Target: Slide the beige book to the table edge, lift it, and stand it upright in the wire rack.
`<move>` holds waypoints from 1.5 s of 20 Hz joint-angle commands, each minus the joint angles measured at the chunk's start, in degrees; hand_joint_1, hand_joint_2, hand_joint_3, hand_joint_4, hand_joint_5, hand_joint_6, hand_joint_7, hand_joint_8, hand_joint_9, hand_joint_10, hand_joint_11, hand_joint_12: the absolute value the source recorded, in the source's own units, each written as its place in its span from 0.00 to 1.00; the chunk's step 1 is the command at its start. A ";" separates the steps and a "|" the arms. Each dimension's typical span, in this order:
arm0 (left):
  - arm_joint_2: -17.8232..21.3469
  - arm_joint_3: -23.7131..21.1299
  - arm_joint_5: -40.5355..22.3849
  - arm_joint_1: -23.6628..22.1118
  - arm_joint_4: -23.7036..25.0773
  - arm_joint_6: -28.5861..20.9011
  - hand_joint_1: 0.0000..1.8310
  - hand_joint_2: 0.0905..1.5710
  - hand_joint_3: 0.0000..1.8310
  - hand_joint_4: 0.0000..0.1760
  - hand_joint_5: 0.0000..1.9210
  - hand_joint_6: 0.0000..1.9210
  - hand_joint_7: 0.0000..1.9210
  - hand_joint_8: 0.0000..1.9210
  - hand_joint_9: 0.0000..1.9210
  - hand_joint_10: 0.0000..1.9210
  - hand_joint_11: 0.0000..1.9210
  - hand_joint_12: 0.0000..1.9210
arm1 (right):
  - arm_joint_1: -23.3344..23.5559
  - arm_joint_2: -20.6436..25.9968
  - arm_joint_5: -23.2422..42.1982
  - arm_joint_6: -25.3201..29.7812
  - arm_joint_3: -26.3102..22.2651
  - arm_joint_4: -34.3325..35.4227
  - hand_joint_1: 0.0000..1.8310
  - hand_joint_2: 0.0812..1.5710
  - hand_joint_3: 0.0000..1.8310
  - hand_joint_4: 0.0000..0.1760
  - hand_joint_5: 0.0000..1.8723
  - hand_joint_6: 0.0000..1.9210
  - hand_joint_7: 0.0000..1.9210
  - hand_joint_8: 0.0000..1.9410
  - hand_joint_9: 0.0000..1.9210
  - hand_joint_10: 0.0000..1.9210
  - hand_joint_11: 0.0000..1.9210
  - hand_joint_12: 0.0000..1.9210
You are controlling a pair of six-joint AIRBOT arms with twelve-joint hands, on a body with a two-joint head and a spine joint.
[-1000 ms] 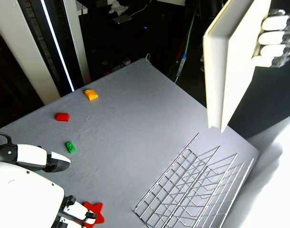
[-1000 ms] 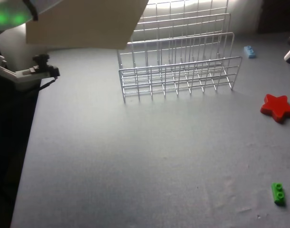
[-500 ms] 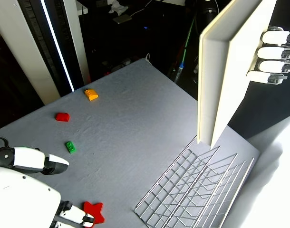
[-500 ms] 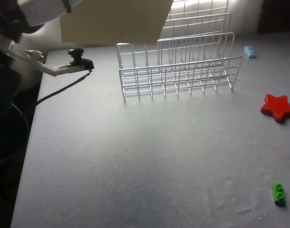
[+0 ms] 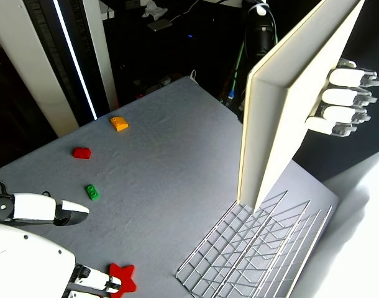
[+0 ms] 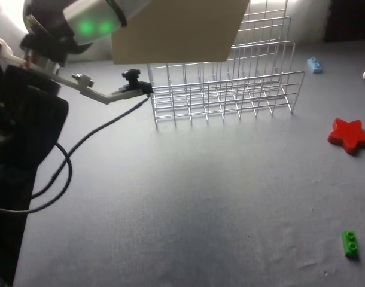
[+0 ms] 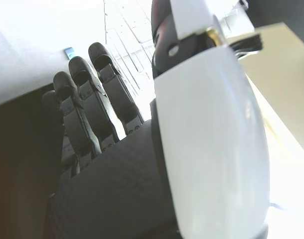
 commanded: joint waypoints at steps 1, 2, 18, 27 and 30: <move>-0.10 0.44 -7.44 -0.27 -0.14 -0.89 0.81 0.76 0.00 0.00 0.38 0.66 0.31 0.72 0.37 0.73 0.34 0.87 | 0.93 0.37 -3.79 0.36 0.17 1.18 0.11 0.68 0.00 0.00 0.20 0.00 0.20 0.00 0.20 0.01 0.02 0.51; -1.04 0.83 -7.76 -0.25 -0.19 -0.96 0.80 0.77 0.00 0.00 0.38 0.66 0.30 0.73 0.36 0.74 0.34 0.87 | 0.94 0.37 -3.80 0.28 0.19 1.17 0.12 0.68 0.00 0.00 0.20 0.00 0.20 0.00 0.20 0.00 0.02 0.51; -11.83 13.05 -10.53 0.95 -0.57 -5.80 0.80 0.78 0.00 0.00 0.36 0.70 0.27 0.77 0.32 0.79 0.32 0.88 | 0.85 0.36 -4.03 -0.88 0.21 1.15 0.13 0.68 0.00 0.00 0.19 0.00 0.19 0.00 0.19 0.00 0.00 0.50; -15.68 18.98 -10.28 1.28 -0.19 -6.81 0.80 0.78 0.00 0.00 0.37 0.68 0.28 0.76 0.34 0.76 0.33 0.87 | 0.92 0.17 -4.25 -1.04 0.61 1.15 0.10 0.69 0.00 0.00 0.18 0.00 0.18 0.00 0.18 0.00 0.00 0.49; -16.77 19.28 -10.21 1.28 -0.21 -6.81 0.81 0.76 0.00 0.00 0.43 0.61 0.32 0.74 0.36 0.75 0.34 0.86 | 0.93 0.14 -4.31 -1.08 0.65 1.15 0.12 0.68 0.00 0.00 0.19 0.00 0.20 0.00 0.20 0.01 0.01 0.50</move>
